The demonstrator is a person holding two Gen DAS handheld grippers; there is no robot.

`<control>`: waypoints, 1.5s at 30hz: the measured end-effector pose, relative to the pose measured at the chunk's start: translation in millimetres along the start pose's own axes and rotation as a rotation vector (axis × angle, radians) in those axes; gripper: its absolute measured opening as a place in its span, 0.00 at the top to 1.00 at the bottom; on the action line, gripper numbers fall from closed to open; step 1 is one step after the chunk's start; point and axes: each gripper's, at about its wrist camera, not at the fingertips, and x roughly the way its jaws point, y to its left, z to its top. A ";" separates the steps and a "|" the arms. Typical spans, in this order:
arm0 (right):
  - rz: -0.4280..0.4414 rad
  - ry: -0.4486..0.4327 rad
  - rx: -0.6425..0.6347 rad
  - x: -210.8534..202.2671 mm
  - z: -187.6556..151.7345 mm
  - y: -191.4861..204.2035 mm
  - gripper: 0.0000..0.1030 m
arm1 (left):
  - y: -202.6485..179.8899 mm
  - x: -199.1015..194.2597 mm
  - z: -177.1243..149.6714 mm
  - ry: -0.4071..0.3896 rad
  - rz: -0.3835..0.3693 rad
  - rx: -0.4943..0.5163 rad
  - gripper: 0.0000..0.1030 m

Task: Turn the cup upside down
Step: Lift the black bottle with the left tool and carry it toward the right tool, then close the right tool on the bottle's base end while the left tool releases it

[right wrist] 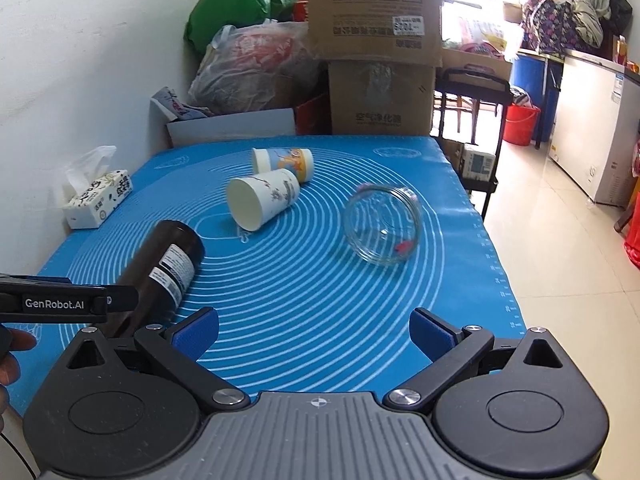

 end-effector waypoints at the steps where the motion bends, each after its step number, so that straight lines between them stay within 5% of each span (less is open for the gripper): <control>1: 0.003 -0.001 -0.005 -0.3 1.5 2.8 0.00 | 3.3 -2.3 0.4 -0.003 0.002 0.000 0.13; 16: 0.136 0.074 -0.074 34.0 49.7 69.8 0.00 | 95.3 -1.4 3.3 0.013 0.119 -0.122 0.12; 34: 0.188 0.362 -0.078 150.2 92.2 136.6 0.02 | 167.9 48.5 1.5 0.058 0.163 -0.212 0.12; 45: 0.233 0.488 -0.076 195.0 83.7 144.8 0.27 | 163.4 68.8 9.6 0.062 0.143 -0.212 0.12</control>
